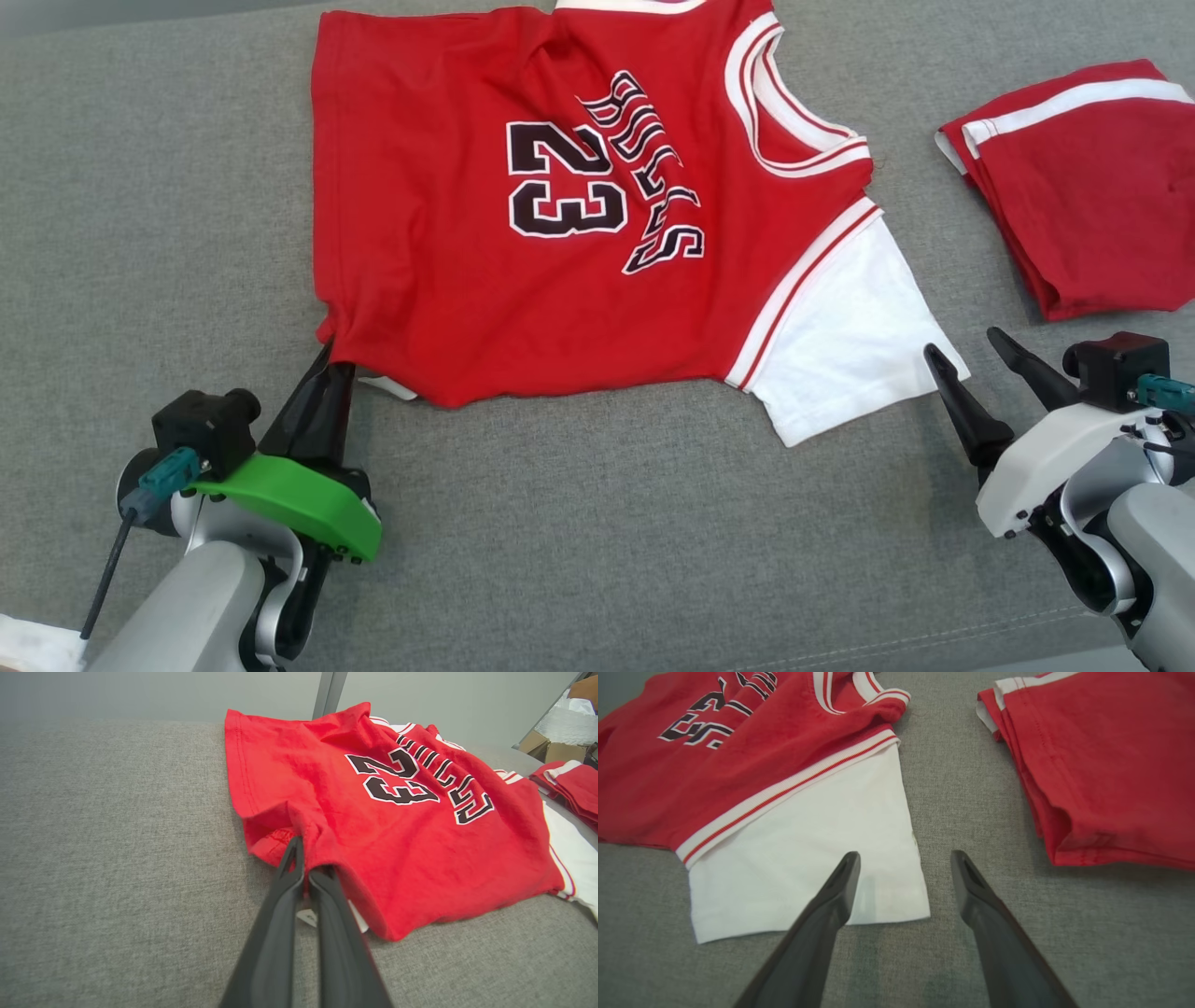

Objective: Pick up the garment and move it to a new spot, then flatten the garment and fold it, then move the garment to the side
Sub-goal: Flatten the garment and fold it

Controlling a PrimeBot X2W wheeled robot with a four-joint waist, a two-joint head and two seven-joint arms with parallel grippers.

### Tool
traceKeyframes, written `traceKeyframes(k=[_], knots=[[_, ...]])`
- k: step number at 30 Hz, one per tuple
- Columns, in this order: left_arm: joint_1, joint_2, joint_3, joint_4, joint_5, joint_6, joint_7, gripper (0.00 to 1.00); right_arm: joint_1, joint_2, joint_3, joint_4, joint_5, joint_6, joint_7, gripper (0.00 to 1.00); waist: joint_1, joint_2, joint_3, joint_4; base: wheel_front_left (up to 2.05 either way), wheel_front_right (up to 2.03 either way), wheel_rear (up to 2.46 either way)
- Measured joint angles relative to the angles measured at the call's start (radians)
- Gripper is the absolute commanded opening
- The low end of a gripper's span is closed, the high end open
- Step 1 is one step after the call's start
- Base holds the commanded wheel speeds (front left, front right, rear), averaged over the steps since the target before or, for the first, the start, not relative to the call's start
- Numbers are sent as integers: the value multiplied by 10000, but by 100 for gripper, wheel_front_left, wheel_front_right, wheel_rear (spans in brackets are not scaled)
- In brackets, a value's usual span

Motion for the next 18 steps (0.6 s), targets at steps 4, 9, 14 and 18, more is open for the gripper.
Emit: traceKeyframes(k=[4, 9, 14, 18], knots=[[0, -102, -12, -75, 144, 0, 0, 0, 14, 86, -79, 407, 107, 2, 127, 100, 0, 0, 57, 132, 0, 0, 0], [6, -119, 21, -73, 261, 0, 0, 0, 22, 424, -167, 786, 334, 2, 198, 100, 0, 0, 104, 300, 0, 0, 0], [59, -148, 194, -81, 368, 0, 0, 0, 21, 752, -180, 1047, 493, 0, 293, 67, 0, 0, 118, 433, 0, 0, 0], [231, -217, 299, -96, 431, 0, -2, 0, 16, 972, -213, 1060, 652, 0, 282, 0, 0, 0, 112, 444, 0, 0, 0]])
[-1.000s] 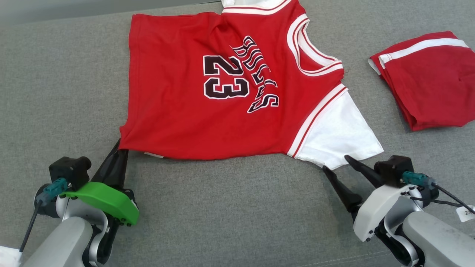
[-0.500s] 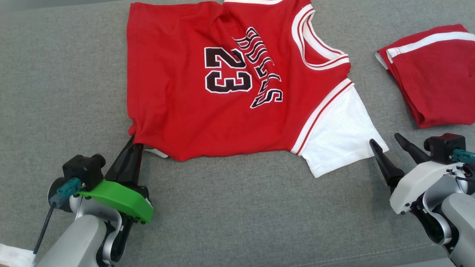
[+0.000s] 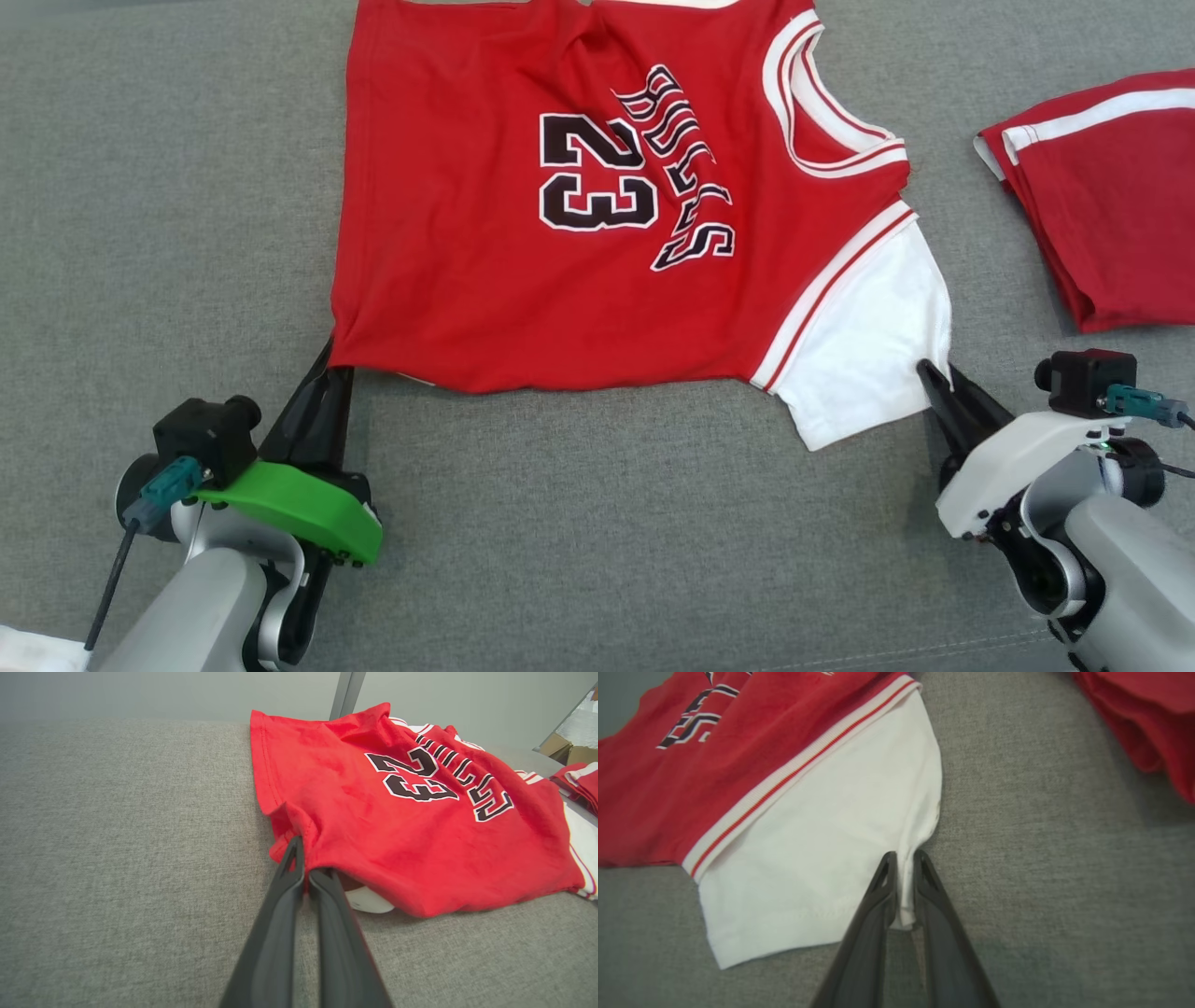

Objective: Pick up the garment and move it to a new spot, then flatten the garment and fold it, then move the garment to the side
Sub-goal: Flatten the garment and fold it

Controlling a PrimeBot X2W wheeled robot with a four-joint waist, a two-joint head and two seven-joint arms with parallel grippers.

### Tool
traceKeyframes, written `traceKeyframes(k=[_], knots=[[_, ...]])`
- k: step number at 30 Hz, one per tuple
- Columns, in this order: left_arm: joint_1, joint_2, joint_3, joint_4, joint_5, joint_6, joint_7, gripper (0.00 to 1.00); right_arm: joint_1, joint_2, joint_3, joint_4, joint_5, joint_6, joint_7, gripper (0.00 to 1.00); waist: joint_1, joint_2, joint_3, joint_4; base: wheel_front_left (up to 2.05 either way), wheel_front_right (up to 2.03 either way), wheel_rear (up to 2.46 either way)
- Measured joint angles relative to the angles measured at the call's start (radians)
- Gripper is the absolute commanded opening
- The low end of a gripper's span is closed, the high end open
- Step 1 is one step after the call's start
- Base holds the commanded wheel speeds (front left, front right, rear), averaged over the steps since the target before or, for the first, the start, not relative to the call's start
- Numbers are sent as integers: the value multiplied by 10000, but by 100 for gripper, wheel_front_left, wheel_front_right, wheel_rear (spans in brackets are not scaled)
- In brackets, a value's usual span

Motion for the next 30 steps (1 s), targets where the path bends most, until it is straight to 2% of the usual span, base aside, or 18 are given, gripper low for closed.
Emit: traceKeyframes(k=[3, 5, 7, 12, 16, 17, 21, 26, 30], knots=[[43, -98, 159, -12, 98, 0, 2, 0, -3, 430, -203, -307, 665, 284, -211, 0, 0, 0, -49, -43, 0, 0, 0], [103, -123, 462, -180, 104, 0, 0, 0, -35, 811, -681, -903, 1344, 591, -554, 0, 0, 0, -99, -103, 0, 0, 0], [120, -113, 750, -336, 105, 0, -6, 0, -183, 924, -1394, -1555, 1988, 859, -966, 0, 0, 0, -161, -175, 0, 0, 0], [119, 4, 1313, -1018, 105, 0, -27, 0, -659, 201, -2577, -3200, 2669, 1492, -1237, 0, 0, 0, -393, -357, 0, 0, 0], [73, 389, 1956, -1916, 109, 0, -29, 0, -610, -324, -3375, -4491, 3147, 1864, -1321, 0, 0, 0, -666, -474, 0, 0, 0], [66, 635, 2125, -2437, 144, 0, -29, 0, -605, -525, -3856, -5196, 3496, 1996, -1358, 0, 0, 0, -819, -523, 0, 0, 0], [65, 1183, 2506, -3544, 138, 0, 25, 0, -552, -943, -4922, -6552, 4015, 2044, -1409, 0, 0, 0, -1112, -626, 0, 0, 0], [65, 1845, 3091, -4961, 50, -2, 708, 0, -531, -1601, -6255, -7979, 4485, 2019, -1409, 0, 0, 0, -1445, -745, 0, 0, 0], [-105, 2569, 3745, -6075, 75, -4, 1517, 0, -595, -2452, -7233, -8608, 4757, 1574, -1177, 0, 0, 0, -1647, -784, 0, 0, 0]])
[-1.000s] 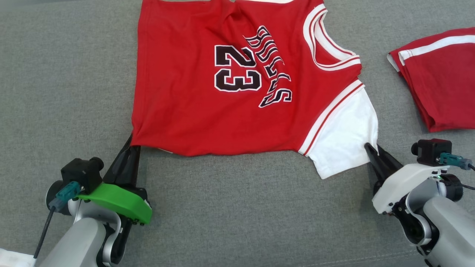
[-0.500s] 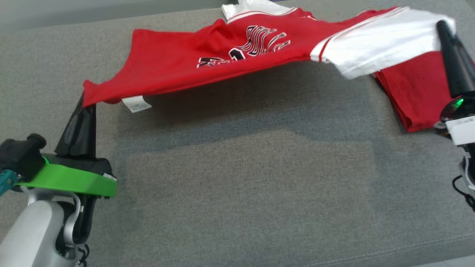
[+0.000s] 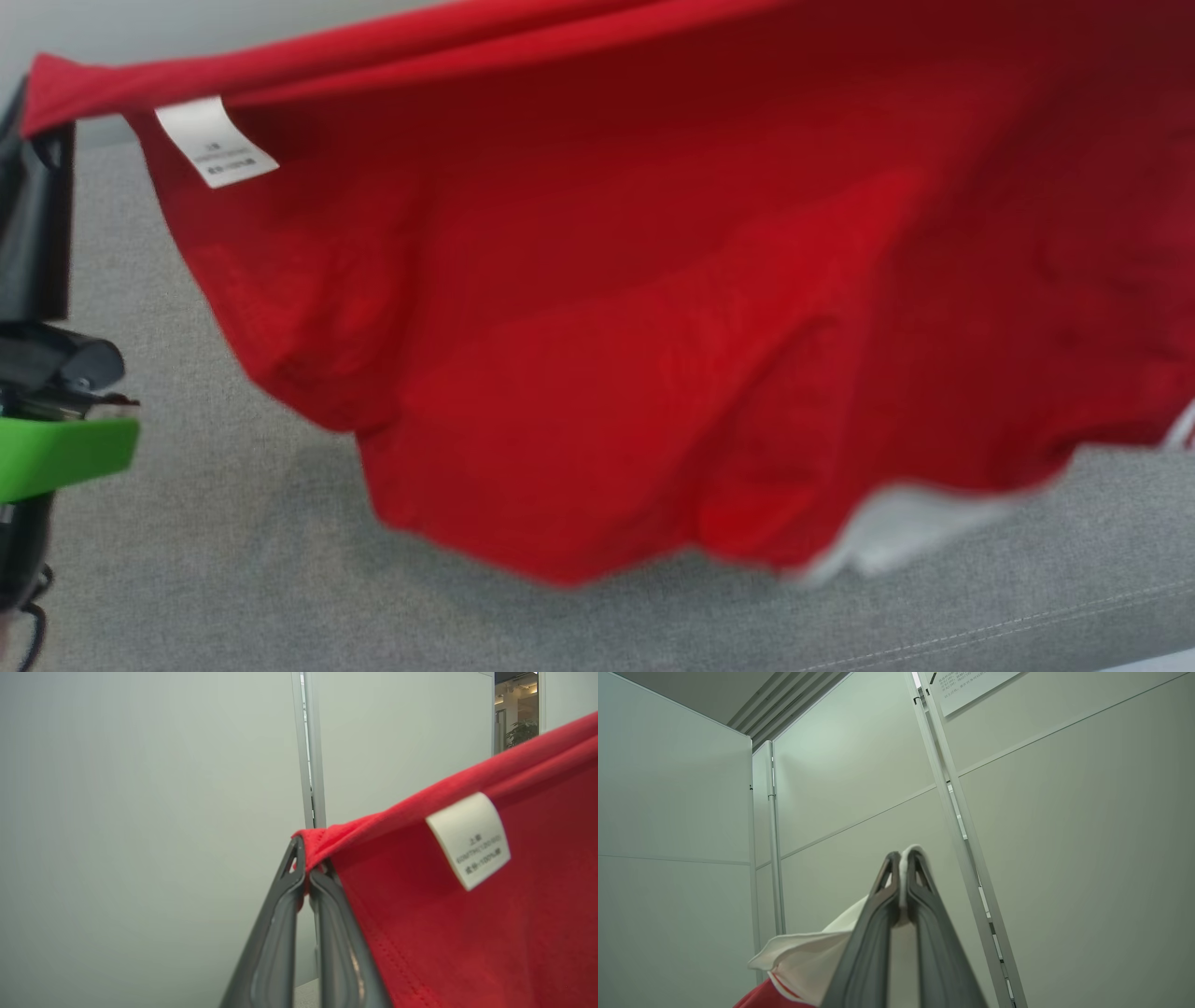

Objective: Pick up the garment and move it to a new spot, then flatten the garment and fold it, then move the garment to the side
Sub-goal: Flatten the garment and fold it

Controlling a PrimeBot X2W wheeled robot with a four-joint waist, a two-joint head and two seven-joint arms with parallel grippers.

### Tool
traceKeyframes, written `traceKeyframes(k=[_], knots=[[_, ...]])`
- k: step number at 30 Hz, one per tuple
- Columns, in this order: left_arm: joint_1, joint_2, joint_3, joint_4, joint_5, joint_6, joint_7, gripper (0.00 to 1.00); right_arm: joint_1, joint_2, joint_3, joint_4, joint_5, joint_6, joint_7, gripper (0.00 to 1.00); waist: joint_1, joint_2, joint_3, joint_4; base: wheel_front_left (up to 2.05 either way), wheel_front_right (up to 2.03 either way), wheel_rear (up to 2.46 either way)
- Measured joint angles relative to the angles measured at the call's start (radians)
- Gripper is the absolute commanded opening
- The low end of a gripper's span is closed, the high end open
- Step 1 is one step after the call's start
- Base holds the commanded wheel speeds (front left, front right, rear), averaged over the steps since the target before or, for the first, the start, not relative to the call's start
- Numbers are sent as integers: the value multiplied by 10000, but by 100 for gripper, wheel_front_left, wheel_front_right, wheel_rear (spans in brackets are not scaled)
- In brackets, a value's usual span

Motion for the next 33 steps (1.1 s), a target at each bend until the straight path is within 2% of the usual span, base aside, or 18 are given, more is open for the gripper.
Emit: traceKeyframes(k=[3, 7, 10, 12, 14, 16, 18, 21, 22, 24, 29, 31, 33], knots=[[-407, 476, 192, -523, -178, 0, 955, 0, -117, -481, -263, -75, 548, -353, 629, 0, 0, 0, -34, 14, 0, 0, 0], [-1007, 748, -224, -491, -1448, 0, 2646, 0, -321, -715, 280, 104, 1741, -713, 1737, 0, 0, 0, 175, 53, 0, 0, 0], [-1556, 872, -922, 441, -1806, -15, 3760, 0, -687, -399, 1728, 493, 2638, -909, 2600, 0, 0, 0, 457, 108, 0, 0, 0], [-2151, 982, -1588, 1313, -1802, -215, 4456, 0, -1148, 27, 2746, 932, 2989, -1225, 3087, 0, 0, 0, 672, 163, 0, 0, 0], [-2960, 932, -2234, 2119, -1657, -326, 5010, 0, -1979, 453, 3484, 1616, 2934, -1582, 3384, 0, 0, 0, 899, 238, 0, 0, 0], [-3923, 863, -2700, 2667, -1089, -410, 5388, 0, -3309, 826, 3684, 2520, 2288, -1856, 3379, 0, 0, 0, 1133, 328, 0, 0, 0], [-5301, 485, -2661, 2945, -506, -368, 5335, 0, -4996, 940, 3526, 3114, 1262, -1868, 3168, 0, 0, 0, 1374, 423, 0, 0, 0], [-7878, -359, -2454, 2817, 458, -366, 4729, 0, -7436, 1388, 3202, 3484, 631, -1801, 2809, 0, 0, 0, 1747, 556, 0, 0, 0], [-8565, -464, -2516, 2717, 830, -487, 4606, 0, -7941, 1453, 3170, 3724, 330, -1718, 2757, 0, 0, 0, 1873, 598, 0, 0, 0], [-9480, -476, -2957, 2635, 1411, -993, 4531, 0, -8531, 1609, 3150, 4451, -98, -1639, 2692, 0, 0, 0, 2135, 673, 0, 0, 0], [-9677, -594, -4395, 3254, 2293, -2061, 4479, 0, -8610, 2449, 3973, 5237, -522, -1645, 2746, 0, 0, 0, 2816, 779, 0, 0, 0], [-9307, -706, -4633, 3647, 2349, -2174, 4320, 0, -8263, 2562, 4215, 5325, -633, -1639, 2780, 0, 0, 0, 3088, 792, 0, 0, 0], [-8602, -894, -4684, 4153, 2332, -2092, 4142, 0, -7632, 2761, 4236, 5561, -575, -1639, 2771, 0, 0, 0, 3358, 798, 0, 0, 0]])
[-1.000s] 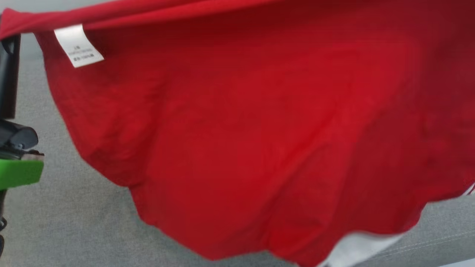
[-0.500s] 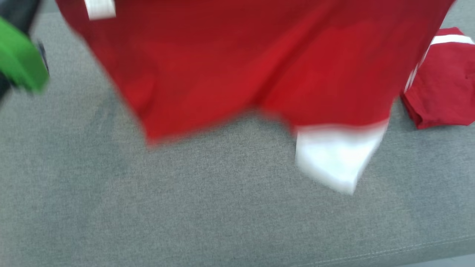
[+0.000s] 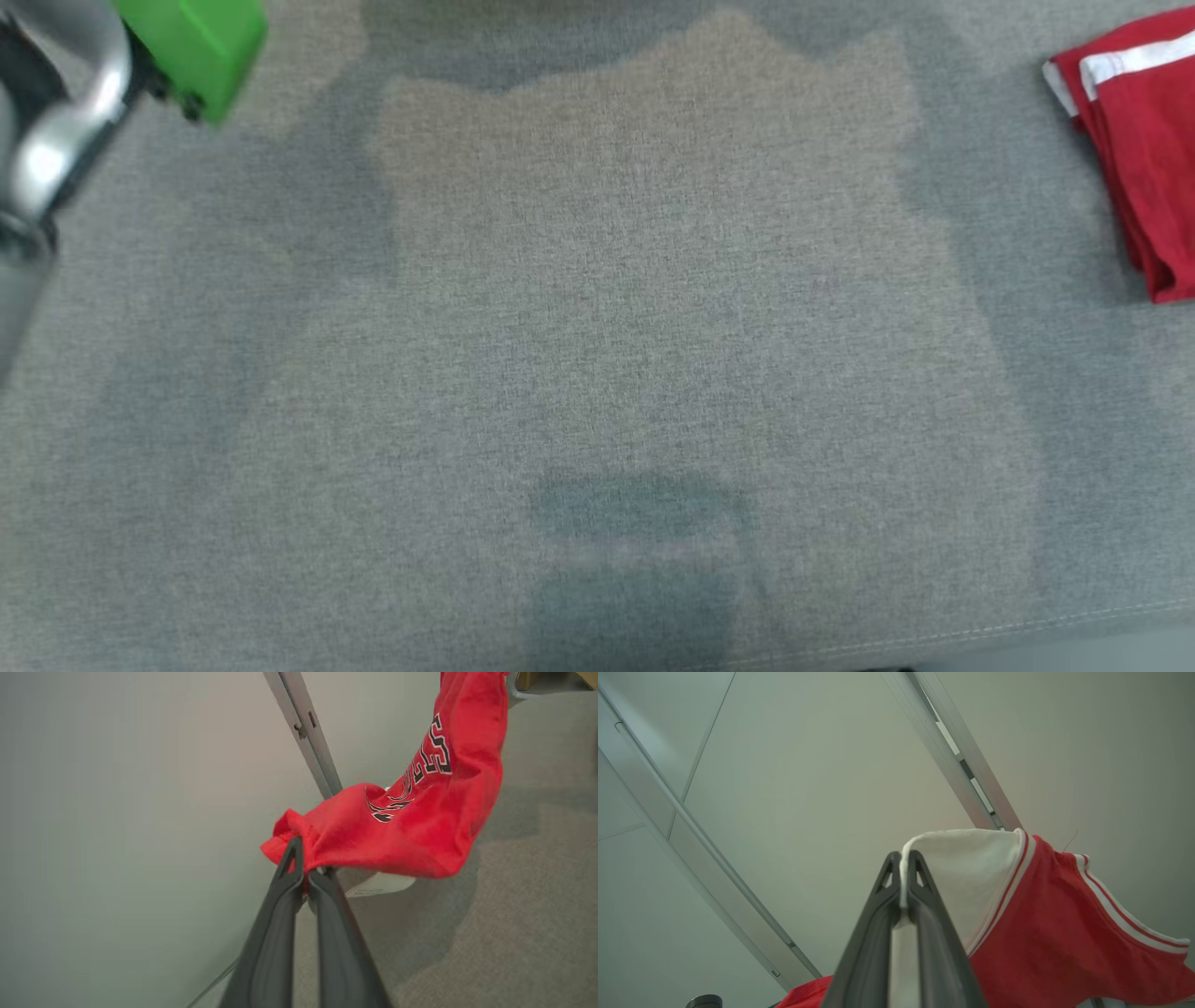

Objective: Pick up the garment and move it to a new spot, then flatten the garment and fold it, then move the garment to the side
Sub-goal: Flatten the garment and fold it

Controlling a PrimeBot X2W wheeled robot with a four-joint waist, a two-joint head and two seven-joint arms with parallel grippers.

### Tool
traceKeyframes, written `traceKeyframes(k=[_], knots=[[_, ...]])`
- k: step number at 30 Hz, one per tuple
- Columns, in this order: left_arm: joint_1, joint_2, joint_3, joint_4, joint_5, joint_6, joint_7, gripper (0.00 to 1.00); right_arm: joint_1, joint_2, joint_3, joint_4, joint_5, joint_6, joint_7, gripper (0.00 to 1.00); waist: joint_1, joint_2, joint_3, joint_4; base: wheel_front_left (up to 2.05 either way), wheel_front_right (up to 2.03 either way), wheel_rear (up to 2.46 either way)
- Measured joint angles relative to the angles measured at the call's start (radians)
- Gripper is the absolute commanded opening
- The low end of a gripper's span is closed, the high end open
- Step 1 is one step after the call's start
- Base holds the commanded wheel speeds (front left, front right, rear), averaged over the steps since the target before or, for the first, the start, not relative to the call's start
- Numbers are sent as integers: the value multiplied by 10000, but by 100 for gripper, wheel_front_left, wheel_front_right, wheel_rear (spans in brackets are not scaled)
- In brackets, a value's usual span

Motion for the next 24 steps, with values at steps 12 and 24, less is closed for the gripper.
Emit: traceKeyframes(k=[12, 24], knots=[[3791, -541, 1039, 3126, -968, 1281, -2102, 0, 4096, 1116, 445, 1467, 186, -4, -1104, 0, 1, 0, 1003, -321, 0, 0, 0], [4776, -913, 1237, 3630, -1398, 993, -4080, 0, 5321, 435, 282, 1919, 161, 545, -1569, 0, 0, 0, 67, -526, 0, 0, 0]])
